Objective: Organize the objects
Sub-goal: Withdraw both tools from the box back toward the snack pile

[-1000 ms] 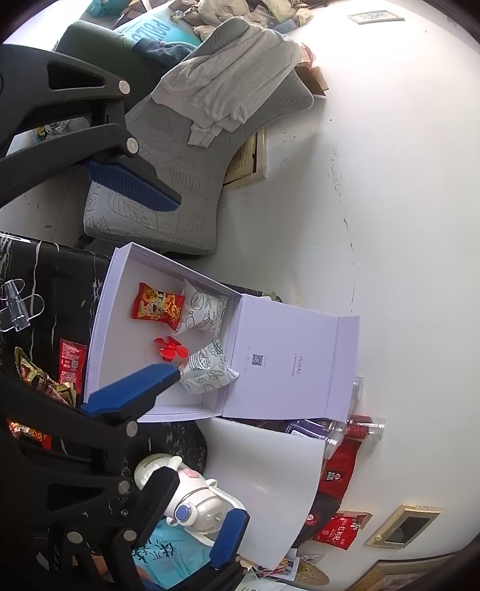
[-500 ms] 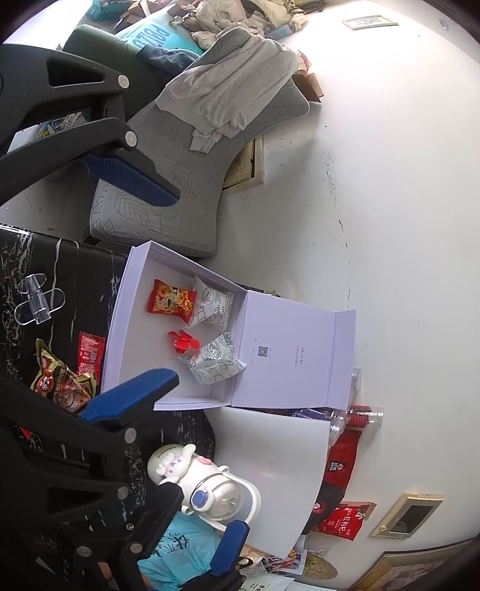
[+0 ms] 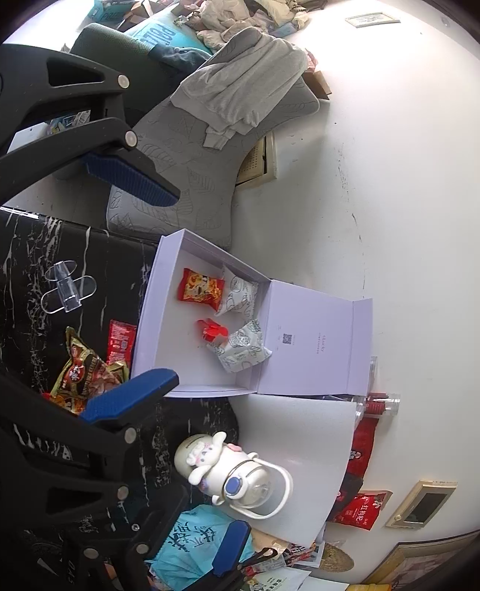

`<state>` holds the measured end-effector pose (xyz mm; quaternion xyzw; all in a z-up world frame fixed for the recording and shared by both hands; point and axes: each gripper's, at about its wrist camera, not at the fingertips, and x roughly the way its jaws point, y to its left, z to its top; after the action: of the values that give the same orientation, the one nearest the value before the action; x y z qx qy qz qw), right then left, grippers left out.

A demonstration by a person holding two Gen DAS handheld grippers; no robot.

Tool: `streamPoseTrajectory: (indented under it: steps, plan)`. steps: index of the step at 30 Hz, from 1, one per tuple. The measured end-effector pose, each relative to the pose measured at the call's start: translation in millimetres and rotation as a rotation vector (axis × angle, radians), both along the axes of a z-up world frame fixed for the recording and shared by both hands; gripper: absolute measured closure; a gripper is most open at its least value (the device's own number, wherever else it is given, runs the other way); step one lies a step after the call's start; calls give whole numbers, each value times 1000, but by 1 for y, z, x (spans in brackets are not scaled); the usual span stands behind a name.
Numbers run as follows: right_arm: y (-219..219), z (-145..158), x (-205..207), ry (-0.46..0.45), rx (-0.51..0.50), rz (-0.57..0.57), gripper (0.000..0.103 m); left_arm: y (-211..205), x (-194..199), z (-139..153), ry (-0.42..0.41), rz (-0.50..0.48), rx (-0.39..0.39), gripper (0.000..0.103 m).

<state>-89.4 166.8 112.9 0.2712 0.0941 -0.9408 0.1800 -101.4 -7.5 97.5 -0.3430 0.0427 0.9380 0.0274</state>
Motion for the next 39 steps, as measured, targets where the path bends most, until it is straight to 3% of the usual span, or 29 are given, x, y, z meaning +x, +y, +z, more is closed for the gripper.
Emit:
streamPoseTrajectory:
  steps: [11, 39]
  plan:
    - [2, -28, 19, -53, 0, 6, 18, 6, 19, -26, -33, -8, -21, 14]
    - [-6, -132, 39, -260, -16, 58, 18, 2, 40, -128, -227, -5, -46, 14]
